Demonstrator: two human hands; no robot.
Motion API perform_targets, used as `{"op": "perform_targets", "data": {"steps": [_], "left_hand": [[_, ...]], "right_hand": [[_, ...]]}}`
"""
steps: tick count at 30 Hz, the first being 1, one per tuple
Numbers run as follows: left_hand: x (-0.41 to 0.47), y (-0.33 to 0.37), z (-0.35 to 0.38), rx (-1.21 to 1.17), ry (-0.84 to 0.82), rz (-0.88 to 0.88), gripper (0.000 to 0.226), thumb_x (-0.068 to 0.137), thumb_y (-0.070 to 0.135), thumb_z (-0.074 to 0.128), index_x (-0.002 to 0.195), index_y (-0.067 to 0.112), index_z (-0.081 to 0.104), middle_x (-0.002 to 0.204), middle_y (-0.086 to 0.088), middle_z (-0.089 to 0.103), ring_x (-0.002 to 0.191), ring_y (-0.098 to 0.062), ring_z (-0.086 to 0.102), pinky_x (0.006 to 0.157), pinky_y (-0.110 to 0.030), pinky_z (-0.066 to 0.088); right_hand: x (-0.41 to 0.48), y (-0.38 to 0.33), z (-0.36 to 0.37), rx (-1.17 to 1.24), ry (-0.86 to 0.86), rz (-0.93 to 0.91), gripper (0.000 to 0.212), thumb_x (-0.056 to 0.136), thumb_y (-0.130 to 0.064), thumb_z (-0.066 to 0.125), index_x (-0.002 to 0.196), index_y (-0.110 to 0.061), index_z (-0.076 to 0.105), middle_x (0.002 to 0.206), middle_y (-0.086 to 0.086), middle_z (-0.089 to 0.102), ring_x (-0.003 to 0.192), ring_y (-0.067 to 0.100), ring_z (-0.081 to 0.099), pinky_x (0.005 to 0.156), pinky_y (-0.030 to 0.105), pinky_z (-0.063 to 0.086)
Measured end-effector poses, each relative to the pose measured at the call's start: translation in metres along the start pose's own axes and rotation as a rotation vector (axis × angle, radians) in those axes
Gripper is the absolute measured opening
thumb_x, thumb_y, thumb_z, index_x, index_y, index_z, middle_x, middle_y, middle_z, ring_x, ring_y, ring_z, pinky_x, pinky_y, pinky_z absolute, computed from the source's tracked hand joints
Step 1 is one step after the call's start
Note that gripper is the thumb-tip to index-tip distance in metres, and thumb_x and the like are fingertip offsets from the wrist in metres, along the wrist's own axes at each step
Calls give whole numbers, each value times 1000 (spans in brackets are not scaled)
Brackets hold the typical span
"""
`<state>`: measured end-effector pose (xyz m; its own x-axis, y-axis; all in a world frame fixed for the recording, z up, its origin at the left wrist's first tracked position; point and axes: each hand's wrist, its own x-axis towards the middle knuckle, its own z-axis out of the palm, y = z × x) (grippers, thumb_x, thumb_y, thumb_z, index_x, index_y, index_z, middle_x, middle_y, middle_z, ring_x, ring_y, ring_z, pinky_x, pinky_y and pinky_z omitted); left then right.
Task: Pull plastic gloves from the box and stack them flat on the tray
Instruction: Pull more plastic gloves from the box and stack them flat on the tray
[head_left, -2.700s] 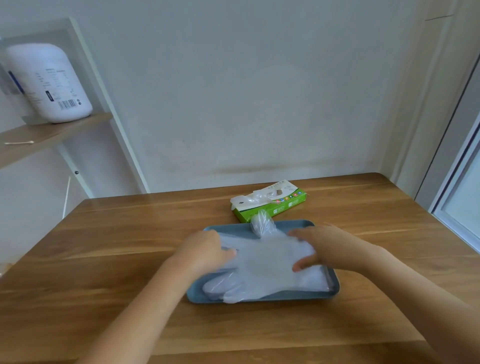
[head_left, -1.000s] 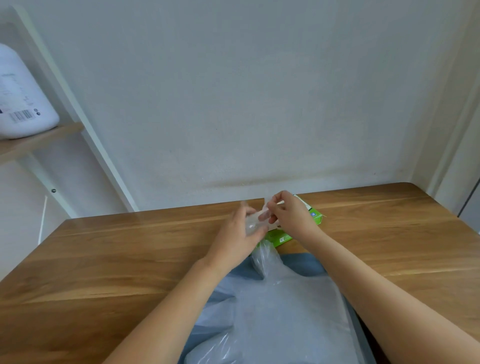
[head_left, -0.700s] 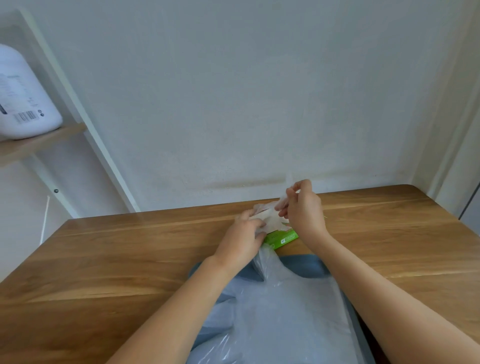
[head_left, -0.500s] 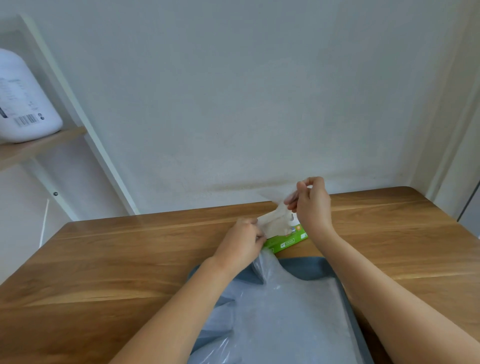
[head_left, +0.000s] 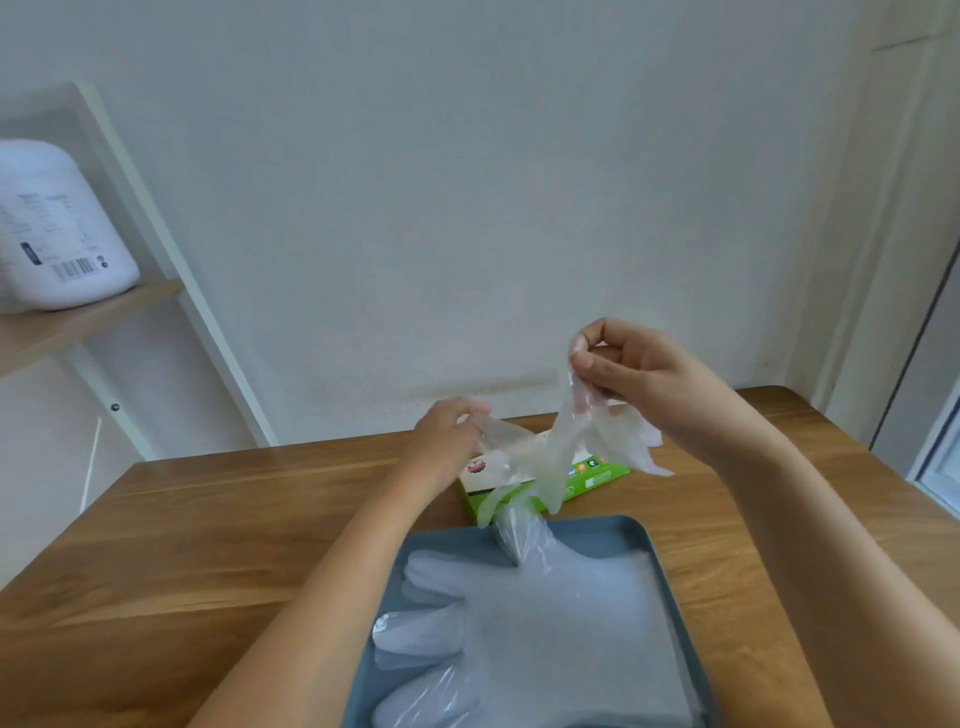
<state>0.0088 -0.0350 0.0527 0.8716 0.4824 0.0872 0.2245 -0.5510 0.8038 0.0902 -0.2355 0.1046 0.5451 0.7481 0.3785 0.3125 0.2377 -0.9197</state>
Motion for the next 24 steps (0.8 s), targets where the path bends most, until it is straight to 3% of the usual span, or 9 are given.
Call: {"op": "perform_targets", "data": {"steps": [3,6,8,11,13,15,18,20,24], "left_hand": [[-27,24,-16,-475,-202,70,43,89,53,47,108,21,69,131,6,60,128,-9,48,111,-28,29],[-55,40,-22,-447,-404,303,76,76,77,53,116,14,67,128,-2,64,130,-16,50,114,-42,27],[-73,49,-25,-382,-503,364,62,78,68,60,102,12,67,116,-4,68,122,-21,56,106,-36,38],[-97,60,-25,-350,-599,334,12,84,32,71,88,20,71,102,1,71,111,-15,62,96,-24,45],[-110,59,-23,-312,-553,284,10,84,17,72,87,26,74,102,5,73,108,-10,64,97,-26,45],[-117,53,-23,-245,-521,255,9,81,26,76,90,28,75,105,0,73,110,-13,63,104,-37,44],[-127,46,-27,-191,-487,207,29,74,43,78,95,23,75,103,-18,68,103,-25,63,101,-48,46],[-131,41,-31,-259,-424,167,27,71,43,81,81,19,76,88,-17,67,88,-25,61,88,-42,49],[-133,24,-41,-413,-326,40,43,61,50,84,81,13,75,95,-26,65,88,-41,63,94,-44,51]], "right_hand": [[-9,-11,10,-183,-95,27,9,97,-10,51,89,-7,54,60,4,60,53,13,51,56,21,40],[-20,-32,23,-322,-156,49,11,98,-15,52,88,-9,55,63,6,66,52,17,52,56,28,42],[-26,-47,32,-408,-179,68,12,98,-17,52,90,-9,55,61,5,67,50,18,55,55,30,45],[-38,-63,48,-556,-217,88,10,97,-18,52,89,-15,57,54,-1,64,47,15,56,53,28,47],[-46,-70,57,-626,-230,100,10,97,-21,53,88,-18,57,55,-1,63,47,13,55,52,25,48],[-53,-74,61,-610,-238,131,12,94,-31,57,91,-20,57,61,3,66,49,12,55,52,23,48],[-62,-72,52,-454,-304,241,42,76,-46,70,104,-18,56,69,0,67,57,12,56,58,22,47],[-68,-68,40,-455,-391,320,53,70,-41,80,113,-24,54,82,-5,69,69,9,61,67,20,47],[-85,-47,29,-272,-518,510,47,71,-21,81,113,-16,61,105,5,69,94,17,66,84,28,52]]}}
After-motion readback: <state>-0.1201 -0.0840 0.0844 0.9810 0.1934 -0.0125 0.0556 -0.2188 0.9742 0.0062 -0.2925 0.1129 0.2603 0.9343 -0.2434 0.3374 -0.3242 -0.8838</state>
